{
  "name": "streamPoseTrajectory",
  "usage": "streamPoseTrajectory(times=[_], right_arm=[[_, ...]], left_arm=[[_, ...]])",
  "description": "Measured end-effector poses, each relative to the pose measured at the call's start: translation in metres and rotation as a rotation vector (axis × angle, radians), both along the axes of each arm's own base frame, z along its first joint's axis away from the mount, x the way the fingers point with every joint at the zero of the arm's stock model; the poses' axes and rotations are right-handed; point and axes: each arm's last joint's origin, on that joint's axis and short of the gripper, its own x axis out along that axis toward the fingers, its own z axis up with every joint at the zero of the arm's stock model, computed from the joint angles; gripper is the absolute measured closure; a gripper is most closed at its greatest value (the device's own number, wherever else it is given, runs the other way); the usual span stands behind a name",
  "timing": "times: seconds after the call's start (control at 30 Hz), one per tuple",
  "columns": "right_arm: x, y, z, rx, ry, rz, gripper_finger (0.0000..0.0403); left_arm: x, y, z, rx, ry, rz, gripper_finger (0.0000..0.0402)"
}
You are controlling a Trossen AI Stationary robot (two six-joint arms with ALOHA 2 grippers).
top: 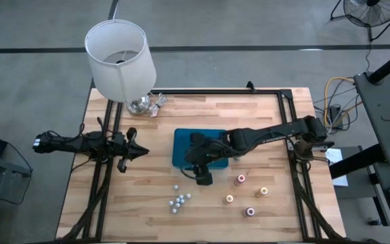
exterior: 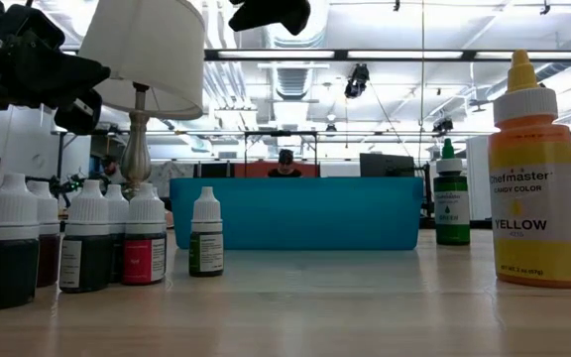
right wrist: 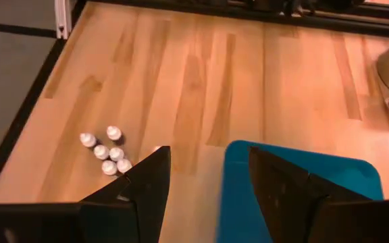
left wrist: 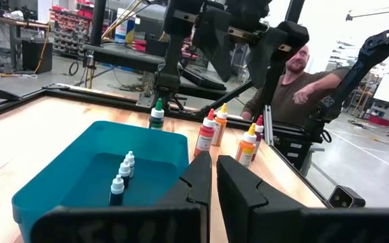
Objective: Pick & Place food coloring
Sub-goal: Put the bottom small green food coloring bottle into the blue bin
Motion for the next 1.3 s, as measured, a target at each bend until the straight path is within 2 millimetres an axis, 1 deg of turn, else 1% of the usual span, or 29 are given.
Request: streamPoseTrajectory(times=[0.13, 0.2, 0.27, 0.37, 0.43, 0.5, 0.63, 0.9, 1.07, 1.2, 1.3], right_arm=[[-0.007, 0.007, 0.009, 0.018, -0.012, 0.051, 0.0211], [-0.011, 0.007, 0.015, 0.015, -0.03, 0.069, 0.0211], [-0.013, 0.005, 0.018, 0.032, -0.034, 0.052, 0.0211], [-0.013, 0.006, 0.017, 0.08, -0.018, 0.012, 0.0211], [-0.013, 0.012, 0.015, 0.093, -0.01, 0.016, 0.0211], [-0.013, 0.018, 0.013, 0.086, -0.009, 0.041, 0.0211], [-0.013, 0.031, 0.004, 0.053, 0.029, 0.094, 0.0211], [-0.018, 0.041, -0.009, 0.028, 0.13, 0.118, 0.0211], [-0.022, 0.042, -0.008, 0.068, 0.165, 0.106, 0.0211], [-0.026, 0.042, 0.002, 0.091, 0.135, 0.131, 0.0211], [-0.025, 0.041, 0.004, 0.08, 0.115, 0.142, 0.0211]], left_arm=[[0.0, 0.0, 0.0, 0.0, 0.001, 0.0, 0.0402], [0.0, 0.0, 0.0, 0.0, 0.0, 0.0, 0.0402], [0.0, 0.0, 0.0, 0.0, 0.0, 0.0, 0.0402], [0.0, 0.0, 0.0, 0.0, 0.001, 0.0, 0.0402], [0.0, 0.0, 0.0, 0.0, 0.0, 0.0, 0.0402], [0.0, 0.0, 0.0, 0.0, 0.001, 0.0, 0.0402], [0.0, 0.0, 0.0, 0.0, 0.001, 0.0, 0.0402], [0.0, 0.0, 0.0, 0.0, 0.0, 0.0, 0.0402], [0.0, 0.0, 0.0, 0.0, 0.0, 0.0, 0.0402], [0.0, 0.0, 0.0, 0.0, 0.0, 0.0, 0.0402], [0.0, 0.0, 0.0, 0.0, 0.0, 0.0, 0.0402]])
